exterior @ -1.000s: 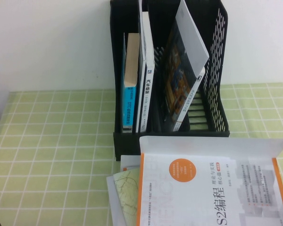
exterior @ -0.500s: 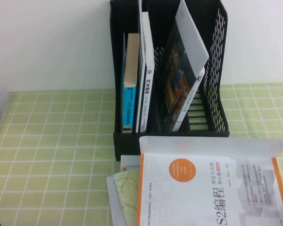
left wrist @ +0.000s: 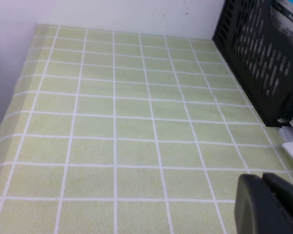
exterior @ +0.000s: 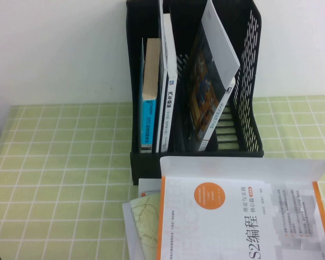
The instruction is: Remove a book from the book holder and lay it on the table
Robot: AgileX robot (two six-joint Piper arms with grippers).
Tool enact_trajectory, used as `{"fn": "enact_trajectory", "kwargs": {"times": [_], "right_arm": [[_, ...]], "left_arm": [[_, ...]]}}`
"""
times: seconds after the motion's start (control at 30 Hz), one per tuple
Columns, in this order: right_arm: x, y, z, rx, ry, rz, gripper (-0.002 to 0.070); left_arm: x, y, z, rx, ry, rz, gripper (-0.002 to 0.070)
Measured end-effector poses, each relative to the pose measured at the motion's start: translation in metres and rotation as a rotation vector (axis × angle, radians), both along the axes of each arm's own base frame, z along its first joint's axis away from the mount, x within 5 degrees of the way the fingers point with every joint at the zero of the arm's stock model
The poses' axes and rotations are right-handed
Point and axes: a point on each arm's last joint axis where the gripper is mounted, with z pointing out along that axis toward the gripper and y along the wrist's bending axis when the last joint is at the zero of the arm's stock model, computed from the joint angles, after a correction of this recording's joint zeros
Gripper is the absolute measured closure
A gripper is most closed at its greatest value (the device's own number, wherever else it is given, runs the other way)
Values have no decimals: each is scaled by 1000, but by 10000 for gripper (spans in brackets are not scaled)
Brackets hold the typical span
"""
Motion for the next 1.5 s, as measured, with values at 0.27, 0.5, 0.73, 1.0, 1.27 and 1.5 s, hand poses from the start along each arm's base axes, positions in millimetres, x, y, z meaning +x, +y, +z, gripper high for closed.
{"fn": "enact_trajectory", "kwargs": {"times": [0.27,0.5,0.73,1.0,1.27,1.5], "right_arm": [[-2,-11,-10,-507,108,5,678],[-6,-23,-15,-379,193,-147,678],[-6,-21,-15,-265,180,-134,678],[-6,-14,-15,-296,160,20,678],[-6,-14,-15,-284,155,46,678],[-6,-14,-15,-306,153,57,678]], "left_arm": [[0,0,0,0,0,-1,677],[0,0,0,0,0,-1,677],[0,0,0,0,0,-1,677],[0,0,0,0,0,-1,677],[0,0,0,0,0,-1,677],[0,0,0,0,0,-1,678]]}}
